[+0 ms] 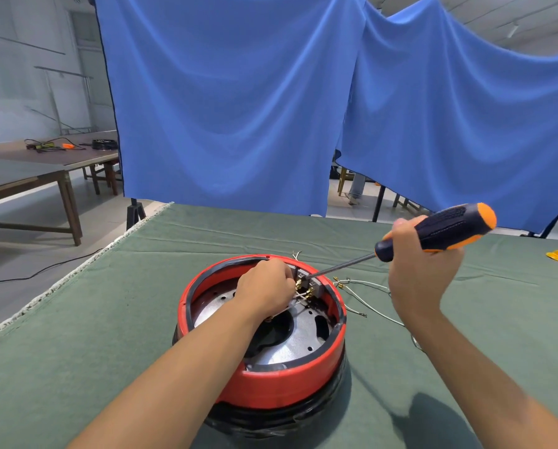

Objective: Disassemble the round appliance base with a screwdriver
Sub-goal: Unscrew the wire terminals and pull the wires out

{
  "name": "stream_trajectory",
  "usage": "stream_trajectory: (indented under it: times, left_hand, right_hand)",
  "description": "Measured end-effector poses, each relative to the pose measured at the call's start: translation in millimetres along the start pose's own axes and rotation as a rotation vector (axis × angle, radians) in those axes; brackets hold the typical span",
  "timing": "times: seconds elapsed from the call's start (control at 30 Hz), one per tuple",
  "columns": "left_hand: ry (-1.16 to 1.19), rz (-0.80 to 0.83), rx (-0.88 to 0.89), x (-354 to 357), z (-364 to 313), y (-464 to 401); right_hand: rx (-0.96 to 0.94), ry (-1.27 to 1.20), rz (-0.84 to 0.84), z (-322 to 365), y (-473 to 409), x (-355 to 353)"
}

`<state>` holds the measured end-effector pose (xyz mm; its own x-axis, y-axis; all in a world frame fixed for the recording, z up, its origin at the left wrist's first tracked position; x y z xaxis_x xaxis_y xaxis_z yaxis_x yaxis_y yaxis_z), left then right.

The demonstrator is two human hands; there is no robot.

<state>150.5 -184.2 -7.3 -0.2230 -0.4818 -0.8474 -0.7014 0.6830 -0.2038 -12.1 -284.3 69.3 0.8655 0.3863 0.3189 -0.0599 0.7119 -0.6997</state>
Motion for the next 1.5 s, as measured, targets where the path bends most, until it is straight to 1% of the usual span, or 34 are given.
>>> stream_trajectory:
  times: [0.13, 0.2, 0.43, 0.5, 0.73, 0.87, 1.0, 1.3, 1.4, 1.5]
  left_hand:
    - [-0.004, 0.000, 0.006, 0, -2, 3]
    - [-0.006, -0.001, 0.007, -1, -1, 3]
    - [-0.004, -0.004, 0.010, -1, 0, 2]
    - [-0.008, -0.006, 0.015, 0, 0, 1]
    - [-0.004, -0.008, 0.017, 1, 0, 1]
    - [0.000, -0.009, 0.021, 1, 1, 0]
    - [0.043, 0.000, -0.007, 1, 2, 0]
    - [0.052, 0.000, -0.039, 3, 5, -1]
    - [0.065, 0.008, -0.054, 2, 5, -1]
    - [0.066, 0.007, -0.063, 1, 4, 0]
  right_hand:
    - [-0.054, 0.006, 0.137, 12, 13, 9]
    - [-0.040, 0.040, 0.155, 14, 11, 14]
    - [0.053, 0.173, 0.106, 3, -26, 25]
    - [0.090, 0.173, 0.096, -4, -34, 25]
    - [0.183, 0.190, -0.019, -23, -46, 13]
    - [0.137, 0.092, -0.053, -16, -37, 4]
    - [0.088, 0.043, -0.039, -5, -24, -4]
    - [0.124, -0.011, -0.099, -13, -6, -10]
    - [0.187, 0.003, -0.166, -23, -10, -15]
    - [0.309, 0.002, -0.271, -37, -14, -25]
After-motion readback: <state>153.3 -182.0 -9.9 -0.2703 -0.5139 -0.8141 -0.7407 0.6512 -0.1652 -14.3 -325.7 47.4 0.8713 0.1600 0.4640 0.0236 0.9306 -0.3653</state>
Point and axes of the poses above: each hand's wrist, its own y-axis away from the middle knuckle, its own x-axis out of the palm, z = x × y, the point moved 4 cm from there along -y, towards the middle knuckle
